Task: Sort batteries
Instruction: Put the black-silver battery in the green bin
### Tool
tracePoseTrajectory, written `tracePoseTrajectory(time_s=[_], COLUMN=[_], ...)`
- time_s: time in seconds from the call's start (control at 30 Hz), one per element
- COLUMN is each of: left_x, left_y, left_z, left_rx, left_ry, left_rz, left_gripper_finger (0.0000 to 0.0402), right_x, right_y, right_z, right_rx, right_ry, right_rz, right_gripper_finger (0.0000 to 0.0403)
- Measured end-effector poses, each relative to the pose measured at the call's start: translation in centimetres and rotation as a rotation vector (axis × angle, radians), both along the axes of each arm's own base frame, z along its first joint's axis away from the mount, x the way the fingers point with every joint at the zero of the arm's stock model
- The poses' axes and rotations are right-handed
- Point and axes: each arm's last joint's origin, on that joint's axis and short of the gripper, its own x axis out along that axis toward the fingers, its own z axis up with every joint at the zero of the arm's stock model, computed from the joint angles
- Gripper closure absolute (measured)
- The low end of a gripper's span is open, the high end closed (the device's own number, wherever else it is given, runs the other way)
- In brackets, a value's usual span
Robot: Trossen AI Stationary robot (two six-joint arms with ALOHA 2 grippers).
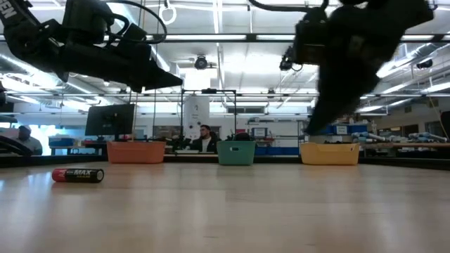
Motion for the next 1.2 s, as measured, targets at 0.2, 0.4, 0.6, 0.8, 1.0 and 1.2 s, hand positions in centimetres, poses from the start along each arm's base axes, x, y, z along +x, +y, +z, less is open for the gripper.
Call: tracePoseTrajectory(time_s=[0.2,0.4,0.6,0.8,1.0,1.2], left_x=[0.0,0.0,0.0,0.0,0.0,0.0], left_y=[0.0,0.0,0.0,0.0,0.0,0.0], left_z=[0.0,0.0,0.0,0.0,0.0,-0.1], left_rx=[0.001,0.009,0.026,0.026,0.025,0.025], left_ry=[-0.001,0.004,0.013,0.013,0.012,0.026], left_rz=[0.000,0.000,-0.001,0.002,0.005,0.006], left_gripper_finger=[0.0396,0.0396,0.0396,0.0396,0.0396,0.0396], right_x=[-1.8,-3.5,-5.0,-6.5,-7.2,-7.6], right_y=[2.1,4.3,6.1,6.9,6.7,6.2], right_z=[-0.7,-0.9,-1.1,-1.4,-1.6,-1.7], right_rx=[0.168,0.249,0.362,0.391,0.366,0.319], right_ry=[0.164,0.247,0.360,0.464,0.521,0.515], right_rz=[-0.058,-0.158,-0.279,-0.391,-0.486,-0.596], right_gripper_finger=[0.0375,0.0354,0.0330,0.0285,0.0235,0.0222])
